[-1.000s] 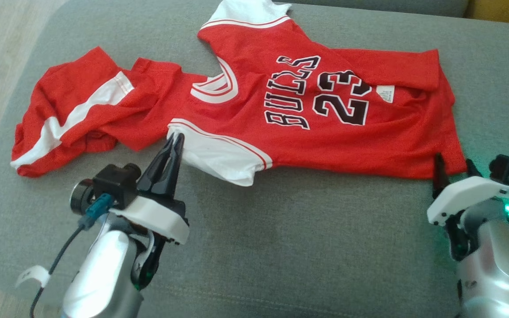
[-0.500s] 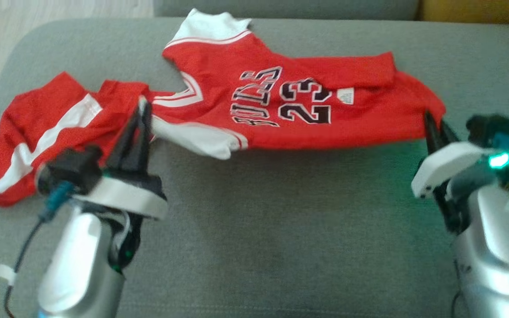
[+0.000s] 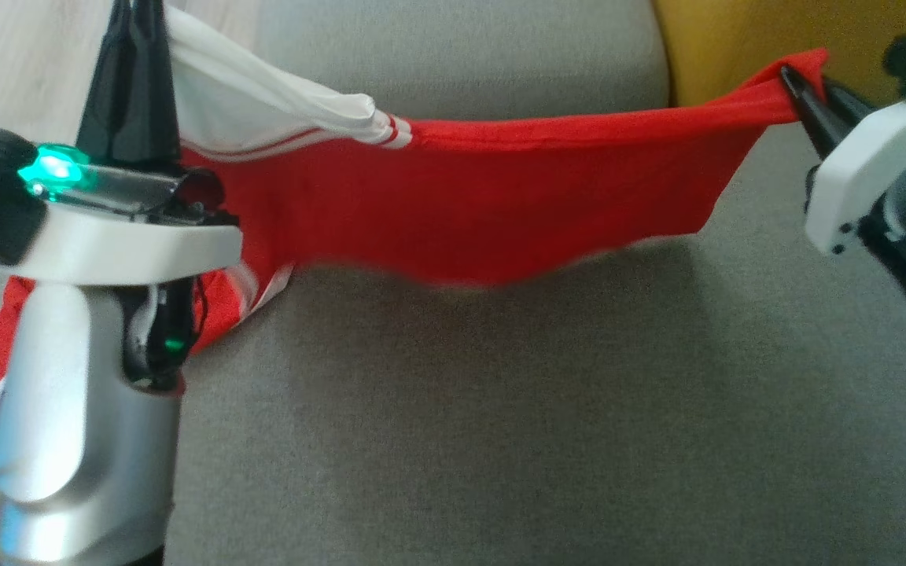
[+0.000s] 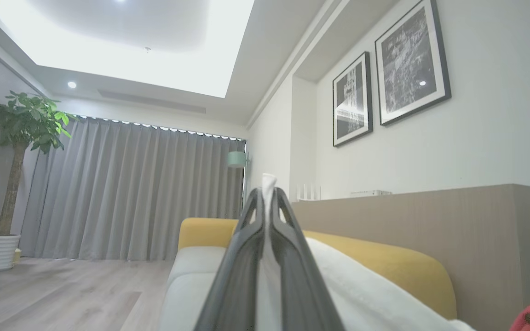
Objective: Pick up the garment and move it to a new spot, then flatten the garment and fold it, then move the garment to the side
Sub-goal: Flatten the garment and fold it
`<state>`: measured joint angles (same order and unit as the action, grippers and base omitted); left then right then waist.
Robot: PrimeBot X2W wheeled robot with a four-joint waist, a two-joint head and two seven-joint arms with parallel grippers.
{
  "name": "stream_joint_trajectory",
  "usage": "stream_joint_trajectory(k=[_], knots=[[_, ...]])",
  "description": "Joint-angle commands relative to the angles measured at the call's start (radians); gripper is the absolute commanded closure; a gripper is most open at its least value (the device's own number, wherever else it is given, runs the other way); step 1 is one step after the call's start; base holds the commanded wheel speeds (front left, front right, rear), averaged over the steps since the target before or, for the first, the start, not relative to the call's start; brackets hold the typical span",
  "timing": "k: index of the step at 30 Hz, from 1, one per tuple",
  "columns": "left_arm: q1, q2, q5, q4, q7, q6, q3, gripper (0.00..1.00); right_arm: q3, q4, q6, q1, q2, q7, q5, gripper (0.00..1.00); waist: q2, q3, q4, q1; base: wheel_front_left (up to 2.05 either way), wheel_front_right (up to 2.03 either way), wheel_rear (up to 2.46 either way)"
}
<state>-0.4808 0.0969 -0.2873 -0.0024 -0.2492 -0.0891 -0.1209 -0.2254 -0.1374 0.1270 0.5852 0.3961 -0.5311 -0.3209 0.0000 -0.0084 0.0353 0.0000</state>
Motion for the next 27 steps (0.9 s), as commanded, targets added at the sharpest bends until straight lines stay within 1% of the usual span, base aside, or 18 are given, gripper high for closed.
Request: stream_joint_trajectory(k=[1,4,6,9,13,14,16,19,20,23,24,27], knots=[[-0.054,0.038,-0.009,-0.060,0.024,-0.002,0.039,1.00,-0.010,0.076,0.004,0.036,0.039,-0.060,-0.039,1.00,0.0000,-0.032,-0.010,0.0000,0.00,0.00,0.00],[-0.049,0.059,-0.018,-0.130,0.076,-0.001,0.046,1.00,0.013,0.161,0.004,0.023,0.081,-0.186,-0.104,1.00,0.0000,-0.053,-0.013,0.0000,0.00,0.00,0.00],[-0.045,0.076,-0.024,-0.185,0.116,0.001,0.052,1.00,0.051,0.220,0.004,0.006,0.092,-0.271,-0.141,1.00,0.0000,-0.062,-0.015,0.0000,0.00,0.00,0.00],[-0.047,0.103,-0.035,-0.255,0.183,0.003,0.062,1.00,0.110,0.306,0.004,-0.023,0.097,-0.392,-0.157,1.00,0.0000,-0.065,-0.019,0.0000,0.00,0.00,0.00],[-0.089,0.140,-0.040,-0.283,0.264,-0.002,0.060,1.00,0.163,0.372,0.004,-0.040,0.076,-0.505,-0.149,1.00,0.0000,-0.039,-0.027,0.0000,0.00,0.00,0.00],[-0.109,0.146,-0.044,-0.271,0.278,-0.004,0.056,1.00,0.165,0.376,0.004,-0.033,0.070,-0.517,-0.140,1.00,0.0000,-0.027,-0.029,0.0000,0.00,0.00,0.00],[-0.163,0.160,-0.048,-0.229,0.292,-0.011,0.046,1.00,0.173,0.357,0.004,-0.001,0.034,-0.526,-0.134,1.00,0.0000,0.004,-0.036,0.0000,0.00,0.00,0.00],[-0.291,0.209,-0.005,-0.146,0.258,-0.025,0.015,1.00,0.170,0.302,0.004,0.101,-0.013,-0.512,-0.114,1.00,0.0000,0.097,-0.044,0.0000,0.00,0.00,0.00],[-0.391,0.219,-0.001,-0.055,0.224,-0.030,-0.001,1.00,0.161,0.237,0.004,0.199,-0.047,-0.466,-0.088,1.00,0.0000,0.162,-0.046,0.0000,0.00,0.00,0.00],[-0.559,0.221,-0.010,0.105,0.173,-0.035,-0.014,1.00,0.143,0.112,0.004,0.376,-0.090,-0.324,-0.040,1.00,0.0000,0.247,-0.045,0.0000,0.00,0.00,0.00],[-0.559,0.221,-0.010,0.105,0.173,-0.035,-0.014,1.00,0.143,0.112,0.004,0.376,-0.090,-0.324,-0.040,1.00,0.0000,0.247,-0.045,0.0000,0.00,0.00,0.00],[-0.737,0.217,-0.011,0.255,0.103,-0.036,-0.001,1.00,0.168,-0.038,0.004,0.560,-0.144,-0.120,0.000,1.00,0.0000,0.313,-0.038,0.0000,0.00,0.00,0.00]])
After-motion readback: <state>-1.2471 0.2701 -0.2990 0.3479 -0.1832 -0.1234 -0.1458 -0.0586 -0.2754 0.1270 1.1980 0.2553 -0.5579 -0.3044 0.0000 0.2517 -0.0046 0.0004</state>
